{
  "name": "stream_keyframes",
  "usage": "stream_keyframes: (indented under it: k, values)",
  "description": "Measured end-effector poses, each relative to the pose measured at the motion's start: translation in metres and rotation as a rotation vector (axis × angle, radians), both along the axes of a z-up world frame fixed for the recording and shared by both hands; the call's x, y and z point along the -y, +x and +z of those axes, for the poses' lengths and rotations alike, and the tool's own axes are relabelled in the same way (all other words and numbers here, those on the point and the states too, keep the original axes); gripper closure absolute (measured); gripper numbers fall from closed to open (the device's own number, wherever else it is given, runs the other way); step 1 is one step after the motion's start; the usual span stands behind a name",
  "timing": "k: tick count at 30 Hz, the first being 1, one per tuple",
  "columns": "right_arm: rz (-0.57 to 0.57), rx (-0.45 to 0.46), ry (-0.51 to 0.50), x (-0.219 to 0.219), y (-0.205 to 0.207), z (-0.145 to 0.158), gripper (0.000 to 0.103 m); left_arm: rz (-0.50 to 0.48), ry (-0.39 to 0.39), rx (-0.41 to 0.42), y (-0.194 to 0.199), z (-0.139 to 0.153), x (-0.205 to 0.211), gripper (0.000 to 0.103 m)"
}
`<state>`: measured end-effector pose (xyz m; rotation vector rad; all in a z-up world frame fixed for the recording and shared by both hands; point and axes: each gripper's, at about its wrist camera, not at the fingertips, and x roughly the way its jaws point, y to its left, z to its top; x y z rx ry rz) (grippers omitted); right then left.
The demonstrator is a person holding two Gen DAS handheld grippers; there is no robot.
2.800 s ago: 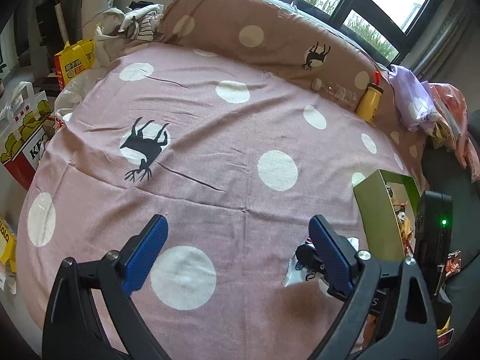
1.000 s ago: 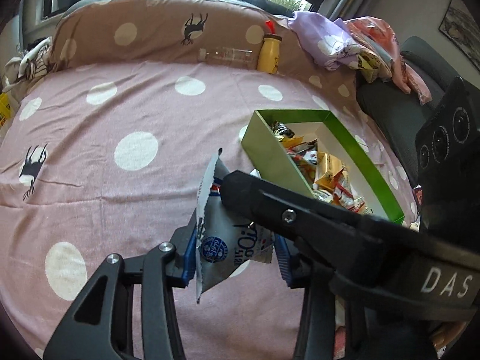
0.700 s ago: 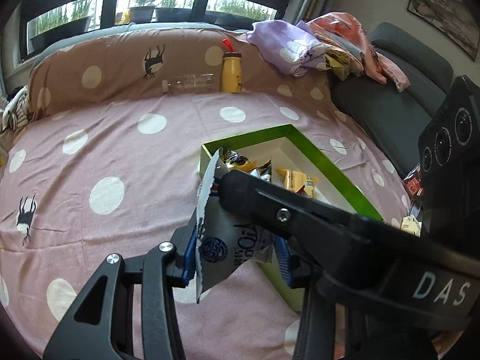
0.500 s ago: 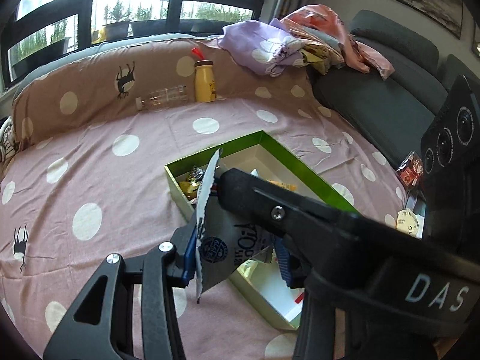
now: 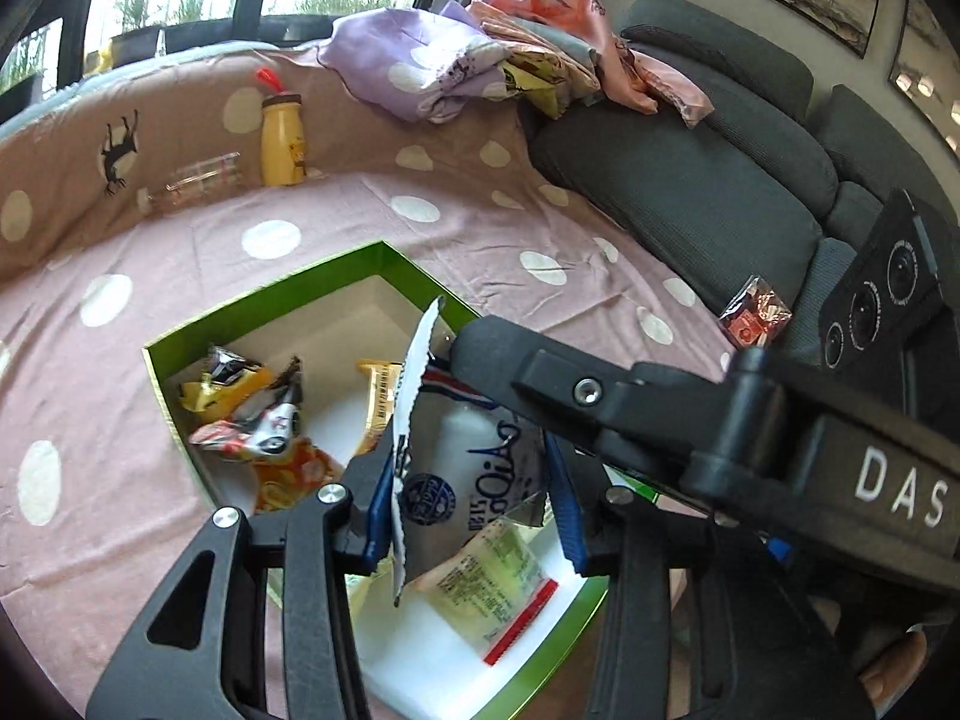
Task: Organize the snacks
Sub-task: 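Carry the corn-snack bag over the green box with the right gripper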
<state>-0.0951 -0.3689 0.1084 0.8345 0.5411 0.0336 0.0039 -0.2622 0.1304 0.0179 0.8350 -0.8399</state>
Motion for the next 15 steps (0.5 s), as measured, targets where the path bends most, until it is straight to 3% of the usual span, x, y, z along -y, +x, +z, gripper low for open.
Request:
stream_keyframes:
  k: [15]
  values:
    - [-0.070,-0.148,0.036,0.025,0.015,-0.034,0.051,-0.001,0.073,-0.068,0.007,-0.034,0.025,0.059]
